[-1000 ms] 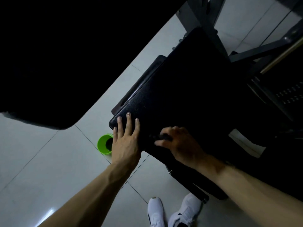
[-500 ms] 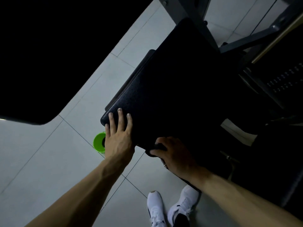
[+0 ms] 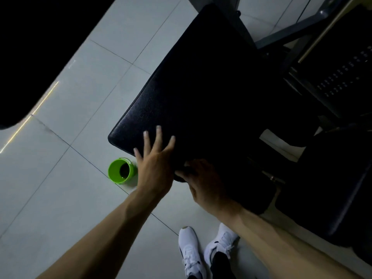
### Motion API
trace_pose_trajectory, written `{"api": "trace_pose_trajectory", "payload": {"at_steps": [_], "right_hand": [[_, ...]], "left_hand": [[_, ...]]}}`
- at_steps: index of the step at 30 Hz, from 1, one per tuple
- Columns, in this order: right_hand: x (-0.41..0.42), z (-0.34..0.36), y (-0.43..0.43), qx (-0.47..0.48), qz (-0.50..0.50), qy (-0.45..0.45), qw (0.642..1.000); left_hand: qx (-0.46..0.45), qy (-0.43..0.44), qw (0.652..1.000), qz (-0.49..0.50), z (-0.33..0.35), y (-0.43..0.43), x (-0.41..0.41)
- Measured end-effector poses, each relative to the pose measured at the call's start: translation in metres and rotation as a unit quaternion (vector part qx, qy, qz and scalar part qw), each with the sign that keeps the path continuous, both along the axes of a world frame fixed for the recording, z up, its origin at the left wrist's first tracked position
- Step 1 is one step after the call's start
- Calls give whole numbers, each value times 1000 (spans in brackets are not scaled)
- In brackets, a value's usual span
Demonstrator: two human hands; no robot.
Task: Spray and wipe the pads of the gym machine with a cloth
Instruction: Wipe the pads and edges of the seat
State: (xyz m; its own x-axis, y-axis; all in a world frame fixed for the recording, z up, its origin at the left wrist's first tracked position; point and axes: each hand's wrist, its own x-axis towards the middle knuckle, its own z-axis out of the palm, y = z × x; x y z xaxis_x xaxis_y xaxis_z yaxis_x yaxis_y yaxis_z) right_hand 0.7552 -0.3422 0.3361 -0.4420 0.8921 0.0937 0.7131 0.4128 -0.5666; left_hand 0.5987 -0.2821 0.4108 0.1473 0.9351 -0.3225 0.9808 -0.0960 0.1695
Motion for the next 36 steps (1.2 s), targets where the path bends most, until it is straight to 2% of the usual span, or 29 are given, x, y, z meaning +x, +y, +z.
{"api": "trace_pose_trajectory", "payload": {"at_steps": [1,3,5,8,10,12,14,17,18,19,21,23,25,27,29,32,34,36], "right_hand": [[13,-2,0,0,30,-13,999],[45,-6,11,5,-4,-16,1000],[77,-3,31,1,-126,2,992],[93,-2,65,-39,-316,83,944],[68,-2,65,-51,-355,94,929],[38,-2,37,-35,-301,68,951],[28,-2,-1,-35,-201,48,978],[54,-8,-25,-38,-26,3,999],[68,-10,-22,-31,3,-9,999],[82,-12,-16,-27,-6,-12,1000],[103,-15,10,-41,-128,24,991],[110,-16,37,-63,-293,103,948],[93,-14,45,-82,-370,147,914],[66,-11,20,-85,-334,119,931],[53,-14,-25,-79,-228,87,967],[68,-28,-72,-112,-102,74,986],[89,-32,-71,-133,-122,67,981],[106,-35,-53,-146,-216,68,963]], "left_hand": [[-12,8,1000,-13,-1,-4,6],[-29,29,999,-31,-7,-9,13],[-35,47,997,-40,-12,-13,15],[-35,59,997,-42,-20,-16,17],[-29,69,996,-40,-21,-15,18],[-33,77,996,-38,-22,-15,19],[-35,81,995,-39,-22,-15,19],[-41,92,994,-32,-22,-15,20],[-43,91,994,-33,-21,-15,21],[-44,88,994,-36,-22,-14,22],[-46,80,995,-35,-22,-13,22],[-39,75,996,-36,-22,-12,20],[-36,73,996,-35,-24,-13,20],[-29,70,997,-33,-24,-15,19],[-21,73,997,-33,-22,-15,19],[-18,63,998,2,-21,-19,30],[-27,39,999,5,-21,-28,46],[-41,38,996,-75,-26,-41,64]]}}
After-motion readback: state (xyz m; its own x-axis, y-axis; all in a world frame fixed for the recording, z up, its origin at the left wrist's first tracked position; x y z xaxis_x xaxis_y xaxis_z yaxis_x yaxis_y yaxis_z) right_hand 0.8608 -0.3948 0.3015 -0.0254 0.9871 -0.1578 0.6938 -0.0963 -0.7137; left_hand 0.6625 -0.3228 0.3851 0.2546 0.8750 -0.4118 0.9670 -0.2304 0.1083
